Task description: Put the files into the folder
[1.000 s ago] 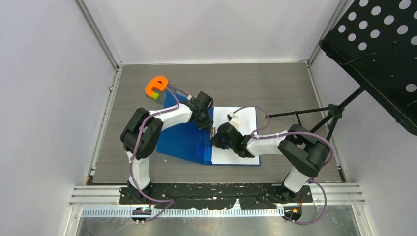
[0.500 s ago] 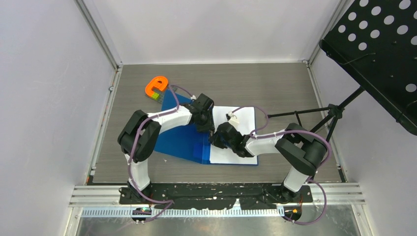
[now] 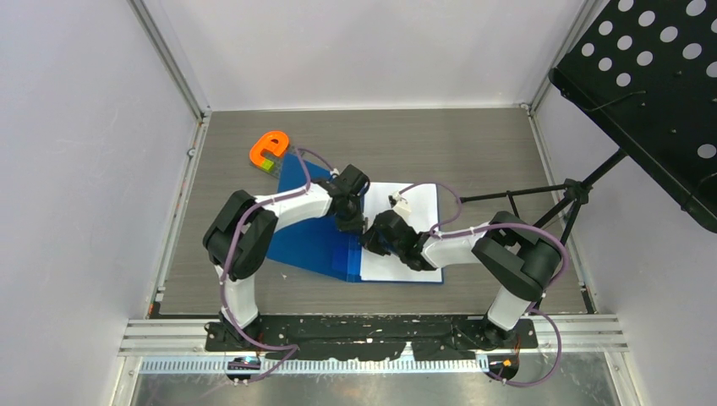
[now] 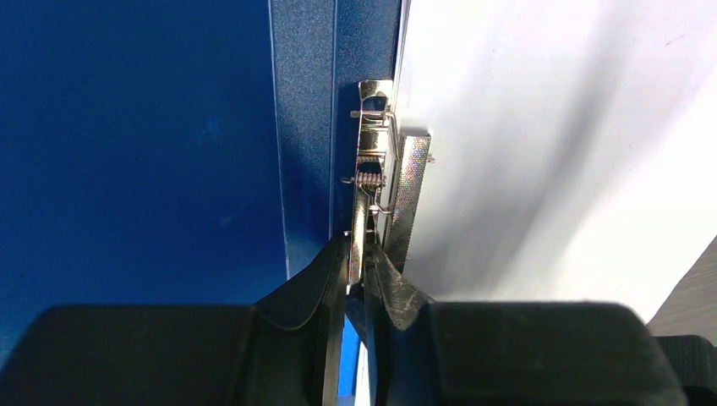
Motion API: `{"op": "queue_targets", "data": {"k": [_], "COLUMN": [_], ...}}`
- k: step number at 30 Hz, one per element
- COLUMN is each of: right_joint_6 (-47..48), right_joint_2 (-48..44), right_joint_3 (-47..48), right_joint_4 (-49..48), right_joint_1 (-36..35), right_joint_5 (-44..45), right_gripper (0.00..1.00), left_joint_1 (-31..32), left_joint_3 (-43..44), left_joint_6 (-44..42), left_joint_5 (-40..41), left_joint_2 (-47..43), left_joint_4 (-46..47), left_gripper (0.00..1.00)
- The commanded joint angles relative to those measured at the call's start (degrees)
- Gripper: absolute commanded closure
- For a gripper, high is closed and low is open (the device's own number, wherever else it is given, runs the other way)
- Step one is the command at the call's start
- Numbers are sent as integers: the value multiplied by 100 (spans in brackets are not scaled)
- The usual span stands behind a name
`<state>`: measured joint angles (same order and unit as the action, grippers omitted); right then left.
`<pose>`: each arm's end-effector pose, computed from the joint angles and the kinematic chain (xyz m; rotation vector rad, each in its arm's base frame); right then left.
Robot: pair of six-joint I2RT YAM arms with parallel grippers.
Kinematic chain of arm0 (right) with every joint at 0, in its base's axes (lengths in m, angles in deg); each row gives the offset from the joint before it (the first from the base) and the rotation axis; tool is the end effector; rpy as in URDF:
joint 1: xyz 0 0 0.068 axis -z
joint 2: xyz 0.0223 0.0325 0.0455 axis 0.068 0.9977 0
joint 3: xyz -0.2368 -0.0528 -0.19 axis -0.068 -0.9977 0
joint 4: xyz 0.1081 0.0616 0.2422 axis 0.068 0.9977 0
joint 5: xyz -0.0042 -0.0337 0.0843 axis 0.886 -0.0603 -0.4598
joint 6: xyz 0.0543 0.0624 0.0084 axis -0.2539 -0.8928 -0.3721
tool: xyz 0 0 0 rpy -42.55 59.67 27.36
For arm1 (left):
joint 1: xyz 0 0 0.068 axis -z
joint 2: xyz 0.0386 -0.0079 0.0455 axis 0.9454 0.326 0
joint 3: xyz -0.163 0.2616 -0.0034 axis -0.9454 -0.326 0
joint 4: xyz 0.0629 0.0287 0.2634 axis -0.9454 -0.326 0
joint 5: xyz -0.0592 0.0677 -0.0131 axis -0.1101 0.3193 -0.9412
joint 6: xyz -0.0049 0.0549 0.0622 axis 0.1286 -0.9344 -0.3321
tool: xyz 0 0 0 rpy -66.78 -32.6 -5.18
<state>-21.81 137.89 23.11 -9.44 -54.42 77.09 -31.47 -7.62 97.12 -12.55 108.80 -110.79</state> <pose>0.2329 0.2594 0.1164 0.3200 2.3954 0.7293 0.3146 -0.2627 0.1529 -0.1435 2.8342 -0.4282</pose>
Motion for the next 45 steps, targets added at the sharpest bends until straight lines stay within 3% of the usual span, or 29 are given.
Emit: {"op": "queue_targets", "data": {"k": [1,4,7,14,19,29,35,42,45], "right_joint_6": [407,437,473,828,1025,1304,1550,1723,1785], "right_joint_2": [679,665,648,147,-808,-2390,-2459,-1877,-1767], "right_joint_3": [-636,-647,-616,-552,-502,-300,-174,-124,-118], "right_joint_4": [2402,2402,2402,2009,2149,2914,2993,2694,2693], "right_joint_1": [121,123,126,122,122,126,222,566,697], "right_joint_5": [456,455,425,242,316,495,621,516,567], "right_gripper": [95,95,95,93,71,58,56,57,57], "left_joint_1": [16,54,131,469,542,533,530,425,177], "left_joint_3": [-44,25,10,-96,123,775,1506,2338,2336], "left_joint_6": [119,134,272,872,892,227,-43,-293,-454], "left_joint_5": [538,673,902,1102,1294,1287,1317,1382,1592], "left_joint_2": [379,559,635,732,882,807,317,-12,-356], "left_joint_4": [-437,-475,-589,-739,-1034,-1534,-2030,-2617,-2704], "left_gripper": [84,87,99,100,100,100,76,66,54]}}
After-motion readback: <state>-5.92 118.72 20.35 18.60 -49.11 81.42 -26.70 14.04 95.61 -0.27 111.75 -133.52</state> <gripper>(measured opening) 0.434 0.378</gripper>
